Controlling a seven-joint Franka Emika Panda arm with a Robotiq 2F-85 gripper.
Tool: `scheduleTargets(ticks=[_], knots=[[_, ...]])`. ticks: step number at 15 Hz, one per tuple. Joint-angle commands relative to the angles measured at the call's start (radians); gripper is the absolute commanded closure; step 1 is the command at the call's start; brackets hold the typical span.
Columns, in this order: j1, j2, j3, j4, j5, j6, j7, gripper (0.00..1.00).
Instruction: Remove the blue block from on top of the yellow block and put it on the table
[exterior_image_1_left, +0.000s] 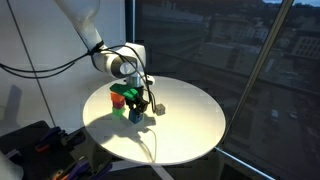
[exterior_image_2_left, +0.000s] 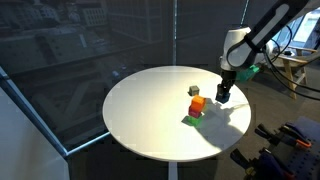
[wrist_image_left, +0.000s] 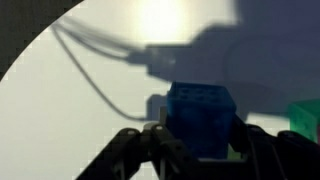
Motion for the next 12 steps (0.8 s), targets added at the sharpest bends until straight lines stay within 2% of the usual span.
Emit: scheduleTargets(ticks=[1,12], knots=[[-0.042,0.032,0.041,0.037,0.079,0.006,-0.083,0.70],[-0.035,0.129,0.033,0.111,0.066,0.027,-0.072,0.70]])
